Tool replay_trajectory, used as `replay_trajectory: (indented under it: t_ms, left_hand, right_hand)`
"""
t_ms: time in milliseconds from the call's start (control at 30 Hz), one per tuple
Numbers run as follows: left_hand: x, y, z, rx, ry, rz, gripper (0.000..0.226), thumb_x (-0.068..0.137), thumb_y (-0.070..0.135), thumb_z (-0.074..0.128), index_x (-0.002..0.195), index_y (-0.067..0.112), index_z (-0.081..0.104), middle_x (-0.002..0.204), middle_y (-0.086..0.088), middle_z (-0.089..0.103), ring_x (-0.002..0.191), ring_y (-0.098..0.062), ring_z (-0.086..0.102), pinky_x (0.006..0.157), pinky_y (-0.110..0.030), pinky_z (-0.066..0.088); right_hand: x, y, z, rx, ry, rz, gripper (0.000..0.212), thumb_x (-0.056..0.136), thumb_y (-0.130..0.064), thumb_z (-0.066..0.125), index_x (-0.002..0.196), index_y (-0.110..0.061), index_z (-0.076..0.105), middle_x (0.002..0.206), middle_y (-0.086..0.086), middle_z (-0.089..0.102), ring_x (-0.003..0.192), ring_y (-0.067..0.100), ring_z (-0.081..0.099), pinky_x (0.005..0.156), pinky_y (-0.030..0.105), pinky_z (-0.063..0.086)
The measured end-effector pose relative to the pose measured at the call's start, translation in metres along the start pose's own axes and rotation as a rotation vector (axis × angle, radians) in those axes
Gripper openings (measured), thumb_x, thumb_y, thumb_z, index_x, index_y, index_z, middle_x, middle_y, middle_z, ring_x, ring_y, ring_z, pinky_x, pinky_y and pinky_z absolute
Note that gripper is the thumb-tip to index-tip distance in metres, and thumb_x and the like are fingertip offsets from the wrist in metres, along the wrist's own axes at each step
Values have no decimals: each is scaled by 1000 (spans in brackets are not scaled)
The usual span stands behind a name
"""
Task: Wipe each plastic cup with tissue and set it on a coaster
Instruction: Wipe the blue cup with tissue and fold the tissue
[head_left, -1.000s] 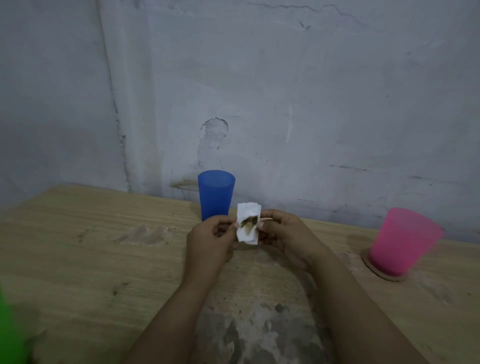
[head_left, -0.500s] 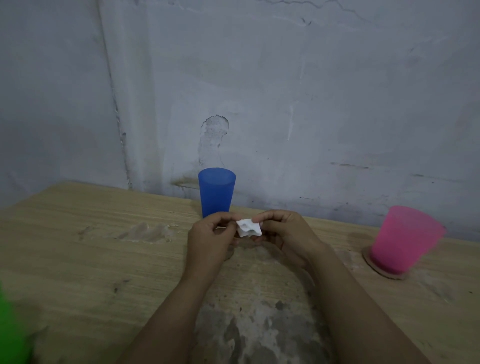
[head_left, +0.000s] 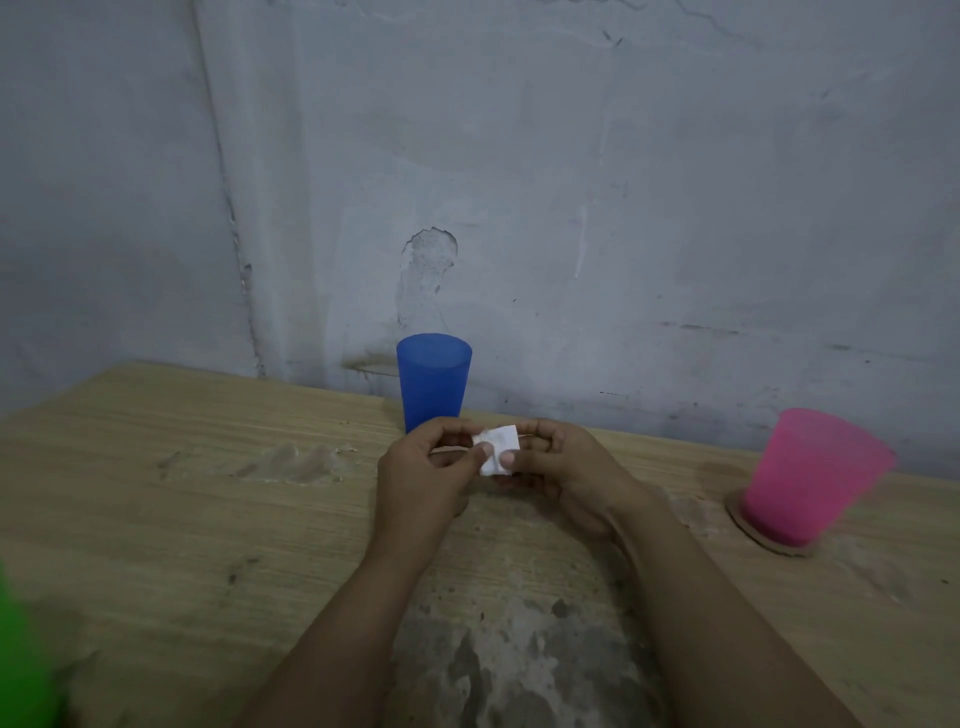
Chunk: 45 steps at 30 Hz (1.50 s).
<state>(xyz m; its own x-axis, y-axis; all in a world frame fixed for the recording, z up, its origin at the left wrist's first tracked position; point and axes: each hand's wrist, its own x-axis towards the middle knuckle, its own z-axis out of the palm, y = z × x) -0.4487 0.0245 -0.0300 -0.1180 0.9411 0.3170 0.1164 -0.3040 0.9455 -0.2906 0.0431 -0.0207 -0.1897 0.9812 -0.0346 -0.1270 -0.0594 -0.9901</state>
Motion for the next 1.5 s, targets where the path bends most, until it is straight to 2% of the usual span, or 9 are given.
replay_trajectory:
  t_ms: [200, 333, 467, 567, 700, 800, 1033, 1300, 1500]
  left_hand:
    - [0, -2, 1, 9, -19, 26, 34, 79, 7, 73, 96, 34, 62, 86, 4, 69, 73, -2, 68, 60, -14, 54]
    - [-1, -2, 3, 23, -20, 56, 27, 79, 7, 73, 100, 23, 65, 78, 7, 68, 71, 4, 66, 61, -8, 49]
    - [-1, 0, 1, 19, 24, 69, 24, 78, 10, 75, 98, 20, 64, 75, 10, 68, 70, 5, 65, 59, -7, 48]
    - [-2, -6, 0, 197, -39, 103, 28, 82, 18, 71, 108, 26, 62, 89, 12, 69, 79, 0, 65, 68, -12, 51]
    - [-3, -17, 2, 699, -232, 163, 50, 83, 48, 64, 127, 25, 55, 126, 10, 58, 109, -5, 53, 93, -21, 42]
    - [-3, -19, 5, 887, -324, 175, 70, 83, 65, 51, 138, 22, 45, 145, 4, 44, 134, -12, 36, 110, -28, 27]
    - [0, -24, 6, 994, -334, 226, 76, 84, 67, 46, 141, 18, 39, 148, 2, 39, 137, -14, 32, 112, -30, 24]
    - [1, -30, 7, 962, -324, 169, 89, 81, 70, 48, 147, 13, 28, 155, -2, 29, 143, -15, 24, 117, -31, 19]
    - [1, -31, 7, 1008, -323, 128, 99, 80, 73, 44, 150, 9, 16, 159, -6, 17, 147, -18, 9, 121, -34, 7]
  right_hand:
    - [0, -1, -2, -29, 110, -2, 20, 81, 5, 59, 99, 12, 64, 97, 28, 68, 79, 29, 65, 67, 27, 57]
    - [1, -2, 0, 33, 71, 10, 20, 84, 6, 55, 102, 14, 60, 103, 30, 67, 88, 36, 66, 81, 41, 57]
    - [-4, -8, 9, 59, 116, -17, 14, 80, 8, 61, 90, 3, 69, 84, 18, 73, 74, 25, 70, 69, 27, 59]
    - [0, -10, -2, -179, 339, -72, 16, 77, 4, 67, 92, 1, 71, 85, 18, 73, 71, 22, 69, 66, 27, 59]
    - [6, -3, -26, -934, 684, -247, 18, 79, -3, 62, 91, -8, 74, 89, 6, 73, 81, 18, 65, 74, 28, 51]
    - [6, 5, -21, -1302, 574, -132, 23, 84, -11, 57, 101, -16, 72, 103, 9, 72, 99, 26, 64, 84, 33, 50]
    - [6, -9, 17, -1651, 45, 16, 50, 80, -23, 69, 129, -26, 57, 128, 4, 60, 117, 23, 53, 96, 26, 40]
    - [14, 1, 14, -1691, 199, 17, 25, 87, -13, 54, 110, -11, 65, 111, 13, 65, 102, 28, 60, 86, 33, 47]
    - [20, 0, 19, -1689, 58, -70, 39, 74, -12, 67, 113, -19, 65, 111, 6, 67, 103, 25, 60, 87, 31, 48]
